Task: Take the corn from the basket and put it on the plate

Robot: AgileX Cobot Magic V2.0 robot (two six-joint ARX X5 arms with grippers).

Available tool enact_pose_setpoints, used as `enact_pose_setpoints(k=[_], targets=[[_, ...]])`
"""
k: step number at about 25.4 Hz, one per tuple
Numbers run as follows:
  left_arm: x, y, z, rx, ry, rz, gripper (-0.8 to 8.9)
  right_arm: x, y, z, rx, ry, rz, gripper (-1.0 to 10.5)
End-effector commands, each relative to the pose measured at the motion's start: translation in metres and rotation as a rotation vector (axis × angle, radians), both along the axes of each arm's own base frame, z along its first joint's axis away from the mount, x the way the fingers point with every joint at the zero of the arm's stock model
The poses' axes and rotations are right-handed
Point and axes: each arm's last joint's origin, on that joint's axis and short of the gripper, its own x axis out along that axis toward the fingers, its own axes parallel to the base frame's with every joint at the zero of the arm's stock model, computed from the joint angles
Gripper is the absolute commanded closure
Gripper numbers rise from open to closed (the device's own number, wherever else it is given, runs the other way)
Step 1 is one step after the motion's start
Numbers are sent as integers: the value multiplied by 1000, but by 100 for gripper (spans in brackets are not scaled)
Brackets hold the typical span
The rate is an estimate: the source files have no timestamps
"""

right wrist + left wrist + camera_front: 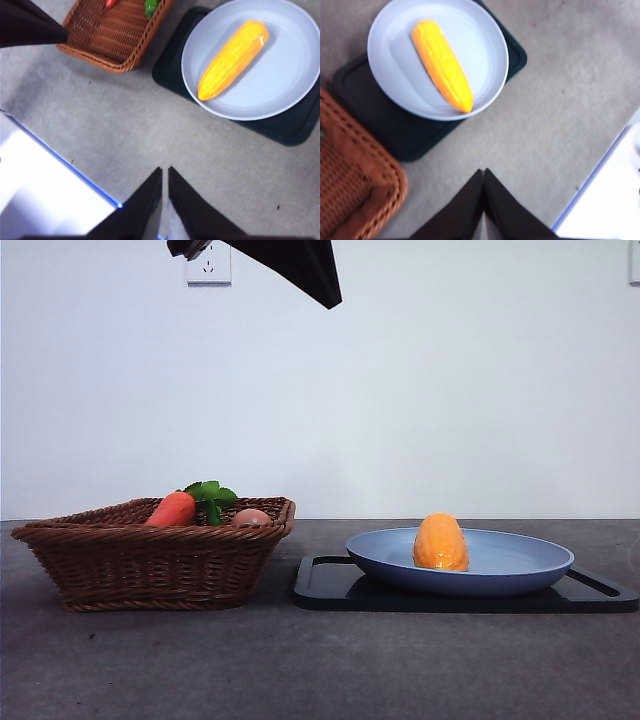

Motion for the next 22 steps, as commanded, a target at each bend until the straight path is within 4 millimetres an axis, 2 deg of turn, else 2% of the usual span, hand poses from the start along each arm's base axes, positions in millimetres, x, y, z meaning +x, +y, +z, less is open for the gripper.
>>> enact_pose_setpoints(k=[1,6,8,11,14,17,20,22], targets=[[0,-5,12,-51,-64,-20,810,2,1,4,0,-15,-6,945],[6,-11,22,-146,-162,-24,810,2,1,4,1,-14,-5,945],[12,-12,29,-186,-258,-35,810,2,1,4,2,-14,-4,945],[21,3,40,-179,-378,-40,810,2,1,4,1,-13,-5,945],[25,39,63,-197,-484,39,810,1,1,4,2,-14,-4,945],[20,93,83,-204,-587,173,810,1,1,4,1,-14,-5,945],[3,148,79,-205,-685,342,810,1,1,4,1,-14,-5,945],[-9,170,67,-196,-728,420,810,1,1,4,1,-13,-5,945]])
